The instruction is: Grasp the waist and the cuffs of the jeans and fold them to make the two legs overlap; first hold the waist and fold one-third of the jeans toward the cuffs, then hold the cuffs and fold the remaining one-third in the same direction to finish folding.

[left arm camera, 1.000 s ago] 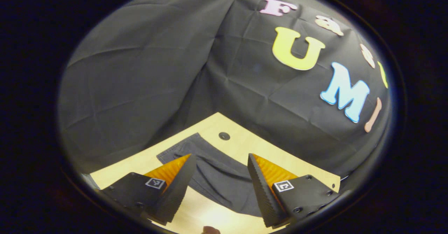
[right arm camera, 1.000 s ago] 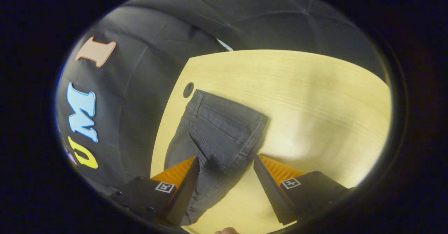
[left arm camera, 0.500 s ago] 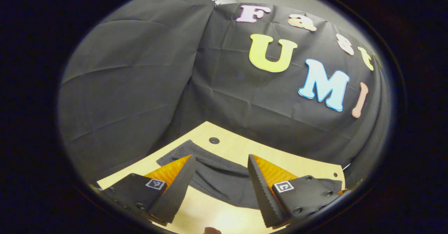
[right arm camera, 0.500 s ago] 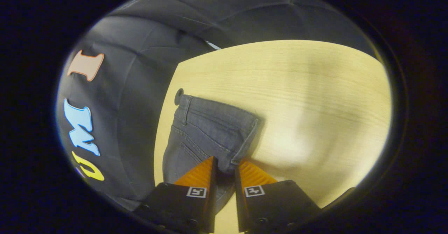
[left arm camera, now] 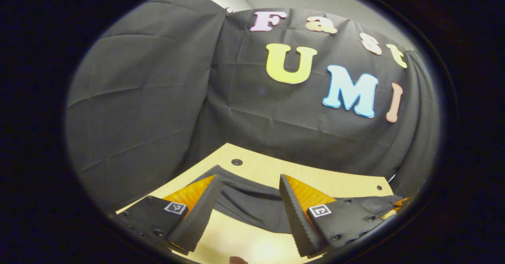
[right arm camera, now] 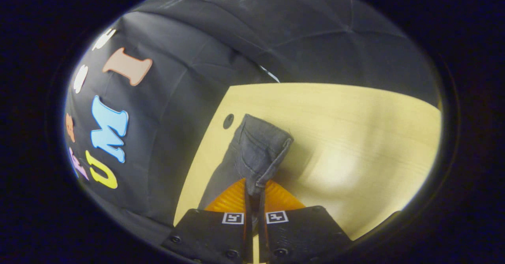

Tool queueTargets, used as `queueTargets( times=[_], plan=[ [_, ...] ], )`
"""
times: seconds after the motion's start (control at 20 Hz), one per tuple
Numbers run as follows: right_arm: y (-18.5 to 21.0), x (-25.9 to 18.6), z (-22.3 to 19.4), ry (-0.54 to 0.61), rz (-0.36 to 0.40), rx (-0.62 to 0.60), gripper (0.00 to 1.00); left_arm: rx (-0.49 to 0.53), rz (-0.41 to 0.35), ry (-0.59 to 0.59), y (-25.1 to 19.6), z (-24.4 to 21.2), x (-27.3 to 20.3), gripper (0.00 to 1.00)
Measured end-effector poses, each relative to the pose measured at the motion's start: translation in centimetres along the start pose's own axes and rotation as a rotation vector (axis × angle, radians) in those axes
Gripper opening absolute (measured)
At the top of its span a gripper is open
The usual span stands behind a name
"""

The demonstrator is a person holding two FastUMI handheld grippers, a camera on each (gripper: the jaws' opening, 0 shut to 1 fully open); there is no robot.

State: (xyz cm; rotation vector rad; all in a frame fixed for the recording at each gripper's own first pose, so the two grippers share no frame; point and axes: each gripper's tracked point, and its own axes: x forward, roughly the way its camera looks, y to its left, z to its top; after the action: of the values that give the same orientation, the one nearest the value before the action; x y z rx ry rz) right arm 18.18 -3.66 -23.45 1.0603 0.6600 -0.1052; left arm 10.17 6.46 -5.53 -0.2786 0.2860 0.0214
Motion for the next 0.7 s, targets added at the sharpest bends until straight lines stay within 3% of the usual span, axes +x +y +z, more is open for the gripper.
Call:
queueTargets(
  times=[0.1,0.35,0.5,0.7],
  plan=[
    [1.3,-2.5,2.0,-0.070,0.059,-0.072,0.05,-0.025,-0.025,-0.010,-1.0,0.2,-0.5,1.00],
    [8.8,-8.9,4.0,-0.238,0.222,-0.294,0.05,-0.046,-0.052,-0.001,-2.1,-1.0,-1.2,0.96],
    [14.2,-11.3,0.6,-0.285,0.301,-0.466,0.05,-0.037,-0.059,-0.010,-2.4,-0.6,-1.7,0.96],
    [20.5,-11.7,-7.5,-0.340,0.389,-0.770,0.04,-0.018,-0.067,-0.022,-1.8,0.1,-1.7,1.00]
  ],
)
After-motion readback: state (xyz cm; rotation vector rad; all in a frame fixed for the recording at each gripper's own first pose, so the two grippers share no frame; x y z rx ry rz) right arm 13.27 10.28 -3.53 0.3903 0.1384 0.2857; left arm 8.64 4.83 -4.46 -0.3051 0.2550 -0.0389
